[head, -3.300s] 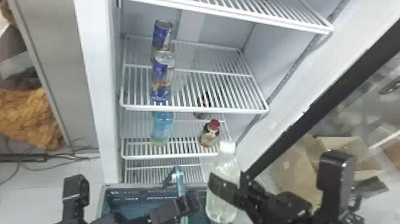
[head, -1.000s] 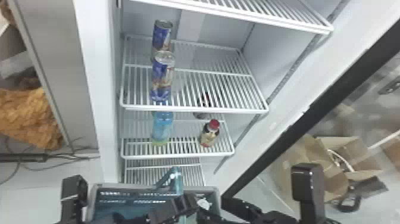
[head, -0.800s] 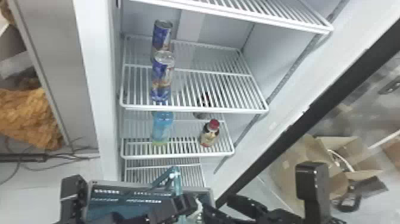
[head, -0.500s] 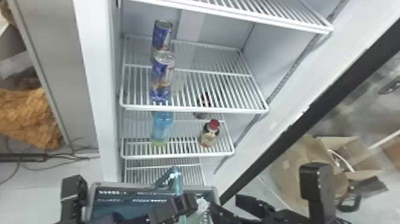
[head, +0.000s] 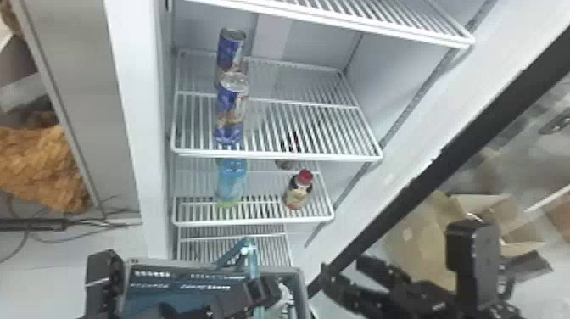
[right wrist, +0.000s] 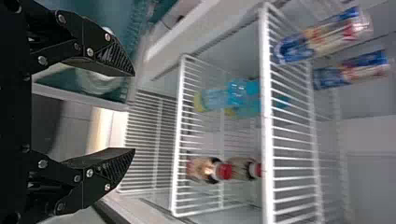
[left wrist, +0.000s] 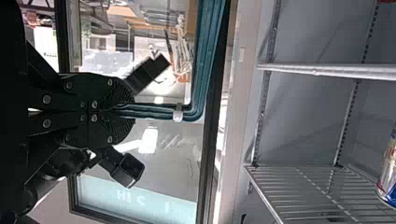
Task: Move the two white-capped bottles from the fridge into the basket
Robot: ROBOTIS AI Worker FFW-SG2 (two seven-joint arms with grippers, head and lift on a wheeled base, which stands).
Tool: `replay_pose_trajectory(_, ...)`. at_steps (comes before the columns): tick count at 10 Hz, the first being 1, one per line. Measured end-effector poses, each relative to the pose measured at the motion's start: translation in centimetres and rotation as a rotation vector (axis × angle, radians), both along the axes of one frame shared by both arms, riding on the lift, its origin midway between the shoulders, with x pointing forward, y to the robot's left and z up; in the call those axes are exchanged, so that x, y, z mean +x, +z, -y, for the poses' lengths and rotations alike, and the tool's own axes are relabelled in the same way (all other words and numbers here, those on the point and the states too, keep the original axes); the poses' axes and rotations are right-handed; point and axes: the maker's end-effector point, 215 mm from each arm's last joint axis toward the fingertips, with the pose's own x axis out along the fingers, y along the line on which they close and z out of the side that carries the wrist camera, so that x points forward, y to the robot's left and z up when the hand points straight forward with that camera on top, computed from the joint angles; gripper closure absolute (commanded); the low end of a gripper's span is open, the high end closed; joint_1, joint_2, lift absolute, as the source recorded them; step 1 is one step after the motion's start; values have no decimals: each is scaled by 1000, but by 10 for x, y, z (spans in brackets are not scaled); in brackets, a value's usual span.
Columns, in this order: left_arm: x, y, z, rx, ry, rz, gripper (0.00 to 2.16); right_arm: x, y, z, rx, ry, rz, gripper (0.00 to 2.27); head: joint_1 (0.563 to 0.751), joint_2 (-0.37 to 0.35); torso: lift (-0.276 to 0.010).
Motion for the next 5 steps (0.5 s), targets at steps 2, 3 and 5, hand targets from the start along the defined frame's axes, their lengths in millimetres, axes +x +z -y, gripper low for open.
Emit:
replay_pose_trajectory(2,0,0,0,0,0,-1,1185,34,41,-1,2,-4,185,530,695,-350,0)
replay_pose_trajectory(3,0,0,0,0,0,-1,1185,51,60,-3,18,-6,281,529,695,-350,0)
replay_pose_trajectory(5,0,0,0,-1,2,-1,1185,75,86,-4,59,-15,440,522,695,-350,0)
